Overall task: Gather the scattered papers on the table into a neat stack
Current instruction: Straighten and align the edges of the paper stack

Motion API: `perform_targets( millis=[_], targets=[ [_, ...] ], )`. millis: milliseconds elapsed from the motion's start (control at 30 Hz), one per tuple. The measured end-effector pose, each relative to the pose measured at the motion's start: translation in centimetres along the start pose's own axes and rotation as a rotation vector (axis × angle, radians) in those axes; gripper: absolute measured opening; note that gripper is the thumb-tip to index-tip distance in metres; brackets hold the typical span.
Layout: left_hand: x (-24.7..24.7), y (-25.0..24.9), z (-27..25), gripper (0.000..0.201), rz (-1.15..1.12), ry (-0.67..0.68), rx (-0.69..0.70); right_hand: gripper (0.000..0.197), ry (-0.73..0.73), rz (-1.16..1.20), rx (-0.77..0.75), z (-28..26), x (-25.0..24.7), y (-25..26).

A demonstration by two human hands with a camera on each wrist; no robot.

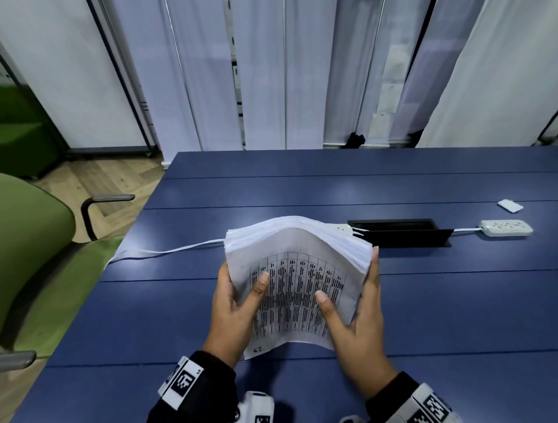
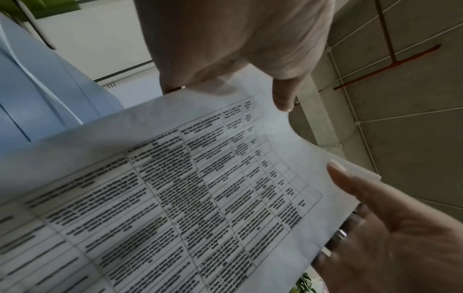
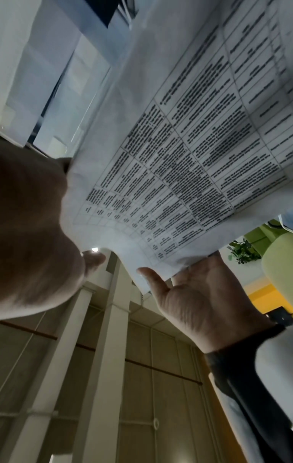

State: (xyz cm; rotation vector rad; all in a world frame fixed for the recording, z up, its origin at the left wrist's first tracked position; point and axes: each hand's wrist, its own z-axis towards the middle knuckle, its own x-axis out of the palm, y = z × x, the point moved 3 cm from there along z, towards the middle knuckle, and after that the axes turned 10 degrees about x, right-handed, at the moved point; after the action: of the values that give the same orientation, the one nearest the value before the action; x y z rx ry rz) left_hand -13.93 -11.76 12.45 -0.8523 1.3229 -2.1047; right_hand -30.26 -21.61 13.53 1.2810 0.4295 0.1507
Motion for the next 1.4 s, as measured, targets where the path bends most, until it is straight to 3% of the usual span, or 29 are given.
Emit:
perform_targets(
  millis=[167,300,433,567,700,1067,1167,1300,1400],
  targets=[
    [0.5,-1.2,0.5,0.061,-0.022,-0.014,0.031,0.098,-0.086,-0.107,-0.148,0.7,-0.4,1.5],
    [0.9,-2.9,1.7,0.058,0.012,-0.072,0.103,0.062,-0.192,-0.210,-0.293,2.0,-1.7,3.2],
    [1.0,-4.0,2.9,0.043,0.130,-0.160,0.171,0.043,-0.205,-0.247,-0.281,2.3,-2.1,3.8],
    [1.5,-4.2,3.6,0.020,0.086,-0.251,0.173,0.033,-0.196,-0.224,-0.306,2.1,-2.2,4.0],
    [1.2,-3.9,4.0,0.004,0.079,-0.283,0.145,0.034,-0.200,-0.210,-0.326,2.1,-2.4,3.8],
    [0.9,-4.2,4.2,0.001,0.127,-0.291,0.145,0.043,-0.218,-0.154,-0.260,2.0,-2.2,3.5],
    [1.3,-4.3,3.7,0.012,0.134,-0.264,0.179,0.039,-0.175,-0.150,-0.275,1.6,-1.8,3.7],
    [0.2,-4.0,4.6,0.005,0.081,-0.306,0.148,0.041,-0.161,-0.138,-0.261,2.0,-2.4,3.3],
    [0.6,-4.1,4.6,0.010,0.066,-0.242,0.171,0.039,-0.144,-0.107,-0.241,1.8,-2.2,3.5]
  ],
)
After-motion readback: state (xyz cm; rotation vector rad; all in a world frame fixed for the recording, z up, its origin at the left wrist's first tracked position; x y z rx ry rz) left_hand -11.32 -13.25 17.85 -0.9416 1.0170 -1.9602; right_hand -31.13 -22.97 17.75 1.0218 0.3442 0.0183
